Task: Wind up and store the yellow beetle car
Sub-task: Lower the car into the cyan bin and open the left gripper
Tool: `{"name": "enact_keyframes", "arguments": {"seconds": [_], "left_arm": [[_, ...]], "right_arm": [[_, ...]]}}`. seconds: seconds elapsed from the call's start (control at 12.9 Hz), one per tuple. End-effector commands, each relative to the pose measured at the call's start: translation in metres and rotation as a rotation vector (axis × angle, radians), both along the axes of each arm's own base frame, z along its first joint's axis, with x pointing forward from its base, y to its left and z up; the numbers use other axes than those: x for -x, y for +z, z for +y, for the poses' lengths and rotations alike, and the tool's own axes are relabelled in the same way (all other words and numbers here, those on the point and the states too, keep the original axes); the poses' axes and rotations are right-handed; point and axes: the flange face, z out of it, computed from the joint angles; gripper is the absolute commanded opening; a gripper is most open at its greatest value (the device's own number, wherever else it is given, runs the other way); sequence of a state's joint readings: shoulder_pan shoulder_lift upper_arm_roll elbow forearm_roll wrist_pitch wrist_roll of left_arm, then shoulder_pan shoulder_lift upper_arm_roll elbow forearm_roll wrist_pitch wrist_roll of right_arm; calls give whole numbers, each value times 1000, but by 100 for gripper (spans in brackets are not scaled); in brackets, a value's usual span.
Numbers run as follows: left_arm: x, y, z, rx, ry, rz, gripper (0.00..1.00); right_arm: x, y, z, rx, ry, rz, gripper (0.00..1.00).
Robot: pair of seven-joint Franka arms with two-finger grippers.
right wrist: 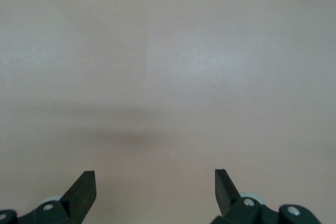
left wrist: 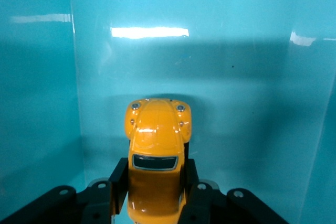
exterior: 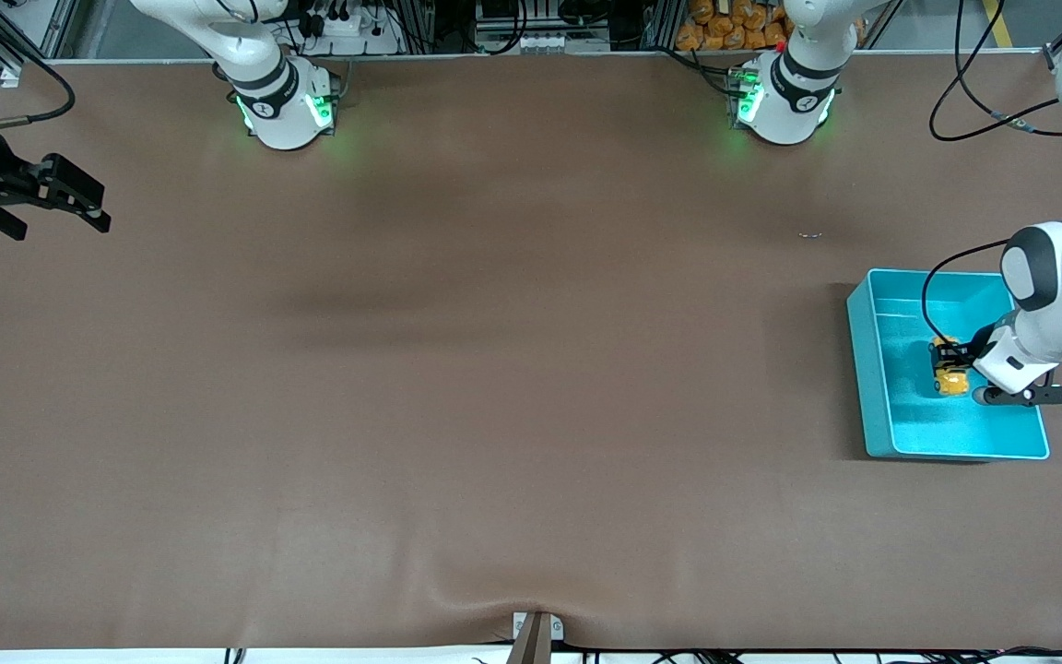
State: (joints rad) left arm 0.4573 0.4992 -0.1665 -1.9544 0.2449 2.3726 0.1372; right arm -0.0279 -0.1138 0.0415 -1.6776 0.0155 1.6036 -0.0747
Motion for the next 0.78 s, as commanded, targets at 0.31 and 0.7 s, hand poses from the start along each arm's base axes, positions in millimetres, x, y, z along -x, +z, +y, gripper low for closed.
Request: {"name": "enact_keyframes", "arguments": {"seconds": [0.31,0.7], "left_arm": [[-15,90,-16,-60,-66,-51,100],[-16,213,-100,-33,-112,-82,100]], "right_arm": [[0,-4,9,-7,13,14,100],[-1,-5,8,-7,13,12,100]]}}
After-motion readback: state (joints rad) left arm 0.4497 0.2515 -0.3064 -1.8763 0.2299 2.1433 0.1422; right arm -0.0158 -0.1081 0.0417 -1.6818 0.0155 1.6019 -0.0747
